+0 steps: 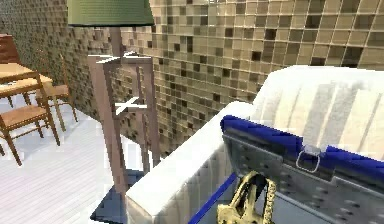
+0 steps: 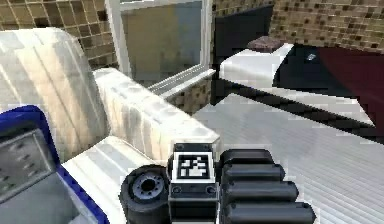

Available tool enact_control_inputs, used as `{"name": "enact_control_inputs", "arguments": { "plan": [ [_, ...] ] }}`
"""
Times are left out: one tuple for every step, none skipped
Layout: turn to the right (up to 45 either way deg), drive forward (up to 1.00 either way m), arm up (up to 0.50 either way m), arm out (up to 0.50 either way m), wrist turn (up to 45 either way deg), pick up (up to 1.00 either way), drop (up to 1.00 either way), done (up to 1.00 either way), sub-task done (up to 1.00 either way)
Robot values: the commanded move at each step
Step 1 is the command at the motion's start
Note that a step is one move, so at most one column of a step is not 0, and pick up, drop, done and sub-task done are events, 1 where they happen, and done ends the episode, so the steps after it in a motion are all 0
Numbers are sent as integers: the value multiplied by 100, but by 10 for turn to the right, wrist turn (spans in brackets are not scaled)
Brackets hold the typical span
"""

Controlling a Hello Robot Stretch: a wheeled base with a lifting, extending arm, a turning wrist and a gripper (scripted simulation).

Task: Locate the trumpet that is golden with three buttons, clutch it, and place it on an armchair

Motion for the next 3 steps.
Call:
{"name": "enact_control_inputs", "arguments": {
  "plan": [
    [210,0,0,0,0,0,0,0,0],
    [-450,0,0,0,0,0,0,0,0],
    [-450,0,0,0,0,0,0,0,0]
  ]
}}
